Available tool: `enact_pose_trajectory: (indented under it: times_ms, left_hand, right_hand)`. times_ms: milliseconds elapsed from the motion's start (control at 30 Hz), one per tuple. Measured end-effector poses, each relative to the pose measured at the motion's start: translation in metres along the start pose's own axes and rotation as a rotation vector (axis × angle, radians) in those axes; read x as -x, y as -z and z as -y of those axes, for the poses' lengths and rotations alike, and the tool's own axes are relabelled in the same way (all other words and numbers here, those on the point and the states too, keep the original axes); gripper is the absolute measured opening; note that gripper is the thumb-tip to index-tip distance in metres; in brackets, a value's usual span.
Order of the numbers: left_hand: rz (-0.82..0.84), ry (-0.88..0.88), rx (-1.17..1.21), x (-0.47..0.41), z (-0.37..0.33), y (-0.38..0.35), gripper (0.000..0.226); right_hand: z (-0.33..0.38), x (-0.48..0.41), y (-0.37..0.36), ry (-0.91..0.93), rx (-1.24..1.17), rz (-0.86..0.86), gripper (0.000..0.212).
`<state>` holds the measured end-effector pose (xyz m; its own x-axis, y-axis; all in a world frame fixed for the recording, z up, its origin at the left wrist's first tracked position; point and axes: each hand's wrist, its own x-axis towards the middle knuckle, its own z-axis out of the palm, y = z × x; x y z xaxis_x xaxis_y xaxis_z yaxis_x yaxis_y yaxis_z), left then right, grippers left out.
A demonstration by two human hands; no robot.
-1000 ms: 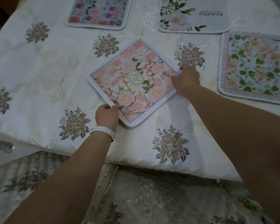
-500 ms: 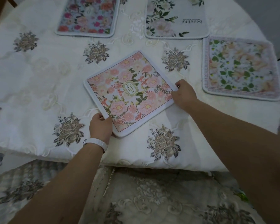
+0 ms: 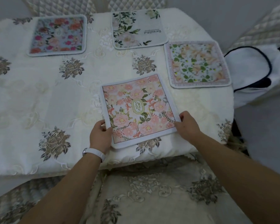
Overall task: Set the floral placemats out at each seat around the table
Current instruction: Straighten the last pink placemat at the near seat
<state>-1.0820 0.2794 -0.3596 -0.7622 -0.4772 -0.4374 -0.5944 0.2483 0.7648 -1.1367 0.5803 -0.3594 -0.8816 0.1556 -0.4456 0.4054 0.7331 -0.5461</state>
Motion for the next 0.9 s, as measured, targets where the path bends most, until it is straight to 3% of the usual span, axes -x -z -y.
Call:
enact_pose_trajectory:
  times_ms: [433,633,900]
  left_hand:
    - [0.101,-0.084,-0.152,0.019,0.013,-0.004,0.042]
    - [0.117,-0.09,-0.194,0.021,0.017,0.0,0.041]
    - [0.09,-0.096,-0.2,0.025,0.024,0.002,0.041]
  right_hand:
    - [-0.044,0.053,-0.005,-0.077,-0.073,-0.019,0.015]
    - [-0.046,0.057,-0.008,-0.08,-0.125,0.033,0.033]
    - [-0.047,0.061,-0.012,0.004,0.02,0.055,0.032]
